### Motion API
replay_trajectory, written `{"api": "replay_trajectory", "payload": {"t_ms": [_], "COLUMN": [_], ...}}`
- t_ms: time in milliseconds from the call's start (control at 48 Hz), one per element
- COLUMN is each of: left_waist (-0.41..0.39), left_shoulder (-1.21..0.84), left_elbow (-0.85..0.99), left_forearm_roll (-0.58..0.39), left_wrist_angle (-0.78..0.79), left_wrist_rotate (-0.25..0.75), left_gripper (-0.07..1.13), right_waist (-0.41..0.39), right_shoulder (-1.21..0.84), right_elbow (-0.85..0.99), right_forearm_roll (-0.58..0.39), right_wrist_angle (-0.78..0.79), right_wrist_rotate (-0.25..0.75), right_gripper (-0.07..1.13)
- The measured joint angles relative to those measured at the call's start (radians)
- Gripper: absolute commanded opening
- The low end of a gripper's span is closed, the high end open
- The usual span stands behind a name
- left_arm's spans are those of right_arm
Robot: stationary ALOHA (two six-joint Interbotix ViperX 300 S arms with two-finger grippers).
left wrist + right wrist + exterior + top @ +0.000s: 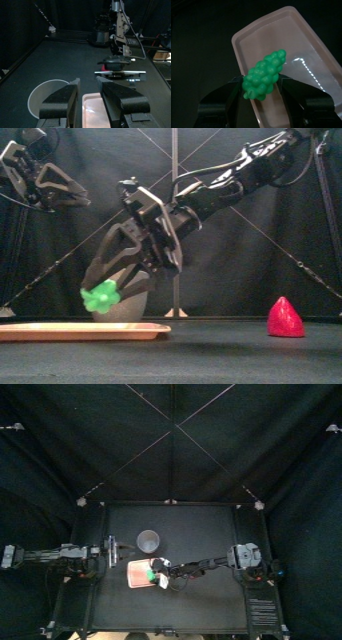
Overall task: Pick the green grapes then place it on the pink plate
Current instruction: Place green grapes on the pink plate
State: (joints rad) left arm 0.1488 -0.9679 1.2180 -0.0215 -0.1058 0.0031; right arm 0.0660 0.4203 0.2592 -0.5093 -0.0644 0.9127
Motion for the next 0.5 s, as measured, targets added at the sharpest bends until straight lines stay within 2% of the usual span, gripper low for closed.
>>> {"api": "replay_trajectory", "payload": {"t_ms": [250, 500], "left_waist": [0.000, 0.000], "left_shoulder": [-0.002, -0.002], "left_elbow": [0.002, 0.005], "left_forearm_roll": [0.000, 0.000], "left_wrist_angle": [0.000, -0.002], "left_wrist_rotate": [0.000, -0.005], "left_gripper": [0.74, 0.74], "right_waist": [-0.002, -0.005], "right_shoulder": [0.020, 0.029], "right_elbow": [-0.032, -0.054], "right_forearm_roll": [0.005, 0.008], "right_wrist_angle": [0.060, 0.133], "right_wrist_rotate": [0.000, -0.002], "right_gripper": [0.61, 0.78]}}
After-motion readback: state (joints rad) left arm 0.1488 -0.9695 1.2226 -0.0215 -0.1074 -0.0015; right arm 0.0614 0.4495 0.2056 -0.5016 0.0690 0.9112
